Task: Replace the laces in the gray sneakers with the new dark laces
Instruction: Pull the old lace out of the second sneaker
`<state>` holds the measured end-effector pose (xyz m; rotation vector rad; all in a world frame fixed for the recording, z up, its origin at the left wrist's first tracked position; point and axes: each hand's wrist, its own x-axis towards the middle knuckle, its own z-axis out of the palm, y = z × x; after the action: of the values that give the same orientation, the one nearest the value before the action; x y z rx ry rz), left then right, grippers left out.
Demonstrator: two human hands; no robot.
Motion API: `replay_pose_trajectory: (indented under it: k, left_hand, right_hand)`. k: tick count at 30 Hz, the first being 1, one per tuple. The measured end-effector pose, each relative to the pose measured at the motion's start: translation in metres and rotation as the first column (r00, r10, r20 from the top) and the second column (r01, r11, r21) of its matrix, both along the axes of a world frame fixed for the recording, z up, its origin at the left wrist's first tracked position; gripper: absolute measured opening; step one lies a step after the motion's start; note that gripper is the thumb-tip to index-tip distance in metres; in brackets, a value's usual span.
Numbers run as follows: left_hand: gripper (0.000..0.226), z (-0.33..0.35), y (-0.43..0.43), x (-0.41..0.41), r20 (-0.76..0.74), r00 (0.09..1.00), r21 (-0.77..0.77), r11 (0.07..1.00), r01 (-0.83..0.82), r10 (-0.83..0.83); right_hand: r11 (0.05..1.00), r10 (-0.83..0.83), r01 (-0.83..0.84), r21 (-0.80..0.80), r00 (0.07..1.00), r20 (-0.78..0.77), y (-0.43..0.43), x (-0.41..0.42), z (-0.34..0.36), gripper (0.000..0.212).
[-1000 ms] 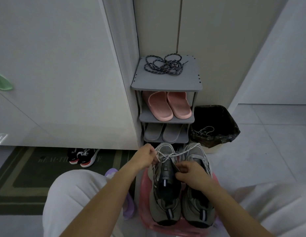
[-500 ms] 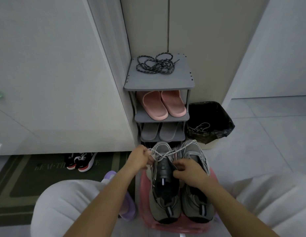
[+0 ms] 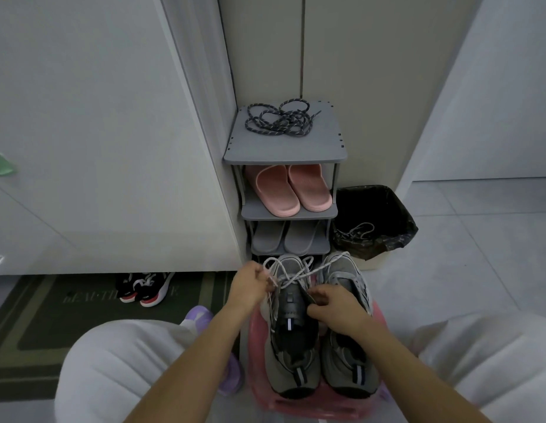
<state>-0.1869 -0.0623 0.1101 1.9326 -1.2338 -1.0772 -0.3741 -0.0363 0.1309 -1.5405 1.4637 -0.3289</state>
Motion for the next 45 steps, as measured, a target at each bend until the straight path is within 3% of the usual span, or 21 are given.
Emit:
replay_pose_trajectory:
  k: [4, 9, 14, 17, 21, 28, 33, 38, 43, 45]
  left_hand:
    - [0.016, 0.01, -0.008, 0.004, -0.007, 0.999, -0.062, 0.997, -0.046, 0.046]
    - [0.018, -0.005, 0.009, -0.003, -0.038, 0.999, 0.072, 0.997, 0.035, -0.032]
    - [0.029, -0.002, 0.013, -0.005, 0.012, 0.999, 0.006, 0.999, -0.041, 0.041]
    - [0.023, 0.011, 0.003, 0.0, 0.05, 0.997, -0.037, 0.998, -0.052, 0.054]
    - [0.011, 0.022, -0.011, 0.011, -0.028, 0.979, -0.092, 0.975, -0.203, 0.201]
    - [0.012, 0.002, 0.012, -0.003, 0.038, 0.995, 0.044, 0.995, 0.087, -0.089]
    - [0.022, 0.003, 0.014, -0.006, 0.108, 0.994, -0.045, 0.999, 0.018, -0.013]
    - [0.013, 0.021, 0.0, 0.013, 0.078, 0.981, -0.109, 0.98, -0.168, 0.177]
    - [0.041, 0.023, 0.0, 0.021, 0.255, 0.966, 0.093, 0.995, 0.023, -0.046]
    - [0.038, 0.021, 0.006, 0.018, 0.357, 0.932, 0.04, 0.998, 0.058, -0.068]
  right_hand:
    - [1.0, 0.001, -0.001, -0.012, 1.0, -0.007, 0.0, 0.0, 0.001, 0.035]
    - [1.0, 0.002, -0.002, -0.025, 1.0, -0.011, 0.0, 0.001, 0.001, 0.031]
    - [1.0, 0.0, 0.0, -0.019, 1.0, -0.008, 0.0, 0.001, 0.001, 0.03]
    - [1.0, -0.005, 0.005, -0.005, 1.0, -0.004, 0.0, 0.0, -0.001, 0.033]
    - [1.0, -0.012, 0.012, 0.014, 1.0, 0.011, 0.0, 0.001, -0.002, 0.036]
    - [1.0, -0.003, 0.002, -0.011, 1.0, -0.004, 0.0, 0.001, -0.001, 0.032]
    - [1.0, -0.003, 0.003, -0.016, 1.0, 0.0, 0.001, 0.001, 0.0, 0.03]
    - [1.0, -0.005, 0.005, -0.002, 1.0, 0.01, 0.001, 0.0, 0.001, 0.033]
    - [1.0, -0.005, 0.005, -0.013, 1.0, 0.0, 0.001, 0.001, 0.001, 0.034]
    - [1.0, -0.007, 0.007, -0.007, 1.0, -0.001, 0.001, 0.001, 0.001, 0.035]
